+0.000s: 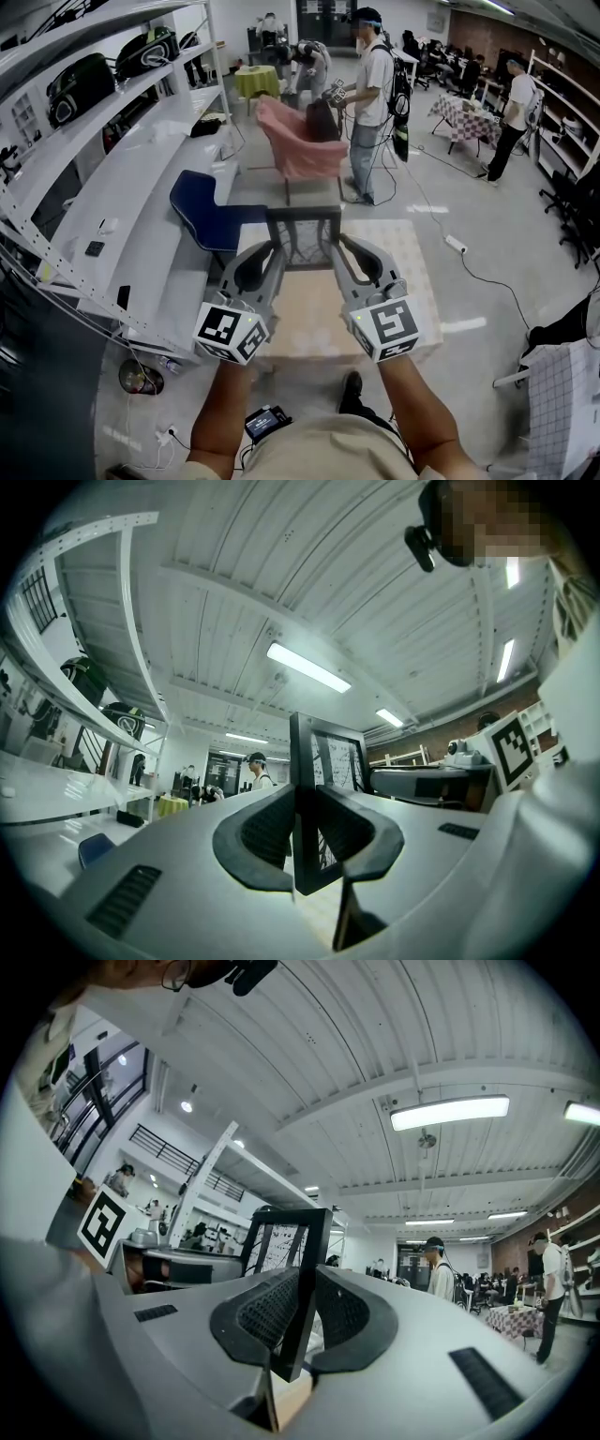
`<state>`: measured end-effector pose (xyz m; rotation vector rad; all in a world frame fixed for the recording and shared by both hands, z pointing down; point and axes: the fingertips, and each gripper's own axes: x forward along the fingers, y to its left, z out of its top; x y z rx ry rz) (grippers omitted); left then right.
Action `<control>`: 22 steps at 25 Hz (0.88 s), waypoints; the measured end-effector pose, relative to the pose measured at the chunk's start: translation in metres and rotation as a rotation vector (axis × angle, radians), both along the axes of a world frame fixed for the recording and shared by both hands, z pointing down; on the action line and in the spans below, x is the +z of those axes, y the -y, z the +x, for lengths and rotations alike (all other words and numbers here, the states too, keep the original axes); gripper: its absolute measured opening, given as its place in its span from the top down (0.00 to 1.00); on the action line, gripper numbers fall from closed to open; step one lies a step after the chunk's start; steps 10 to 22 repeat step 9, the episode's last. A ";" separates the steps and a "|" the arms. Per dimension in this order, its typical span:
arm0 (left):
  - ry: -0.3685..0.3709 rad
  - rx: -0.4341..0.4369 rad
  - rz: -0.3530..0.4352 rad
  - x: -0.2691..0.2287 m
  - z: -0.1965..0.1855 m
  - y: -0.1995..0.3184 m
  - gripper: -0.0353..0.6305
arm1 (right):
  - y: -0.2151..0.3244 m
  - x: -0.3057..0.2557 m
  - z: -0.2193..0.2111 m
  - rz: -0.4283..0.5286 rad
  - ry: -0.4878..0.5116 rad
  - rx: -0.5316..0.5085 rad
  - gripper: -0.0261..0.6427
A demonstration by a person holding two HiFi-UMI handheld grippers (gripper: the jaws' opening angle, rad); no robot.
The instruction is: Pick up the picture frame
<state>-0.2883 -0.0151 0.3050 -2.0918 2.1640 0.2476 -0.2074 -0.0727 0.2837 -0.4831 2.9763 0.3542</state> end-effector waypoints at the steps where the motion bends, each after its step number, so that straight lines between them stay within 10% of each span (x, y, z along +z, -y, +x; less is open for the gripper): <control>1: 0.000 0.001 -0.001 0.000 0.000 0.000 0.84 | 0.000 0.001 0.000 -0.001 0.000 0.001 0.86; 22: -0.007 0.007 -0.006 -0.004 -0.013 0.004 0.84 | 0.004 -0.004 -0.013 -0.004 -0.008 0.009 0.87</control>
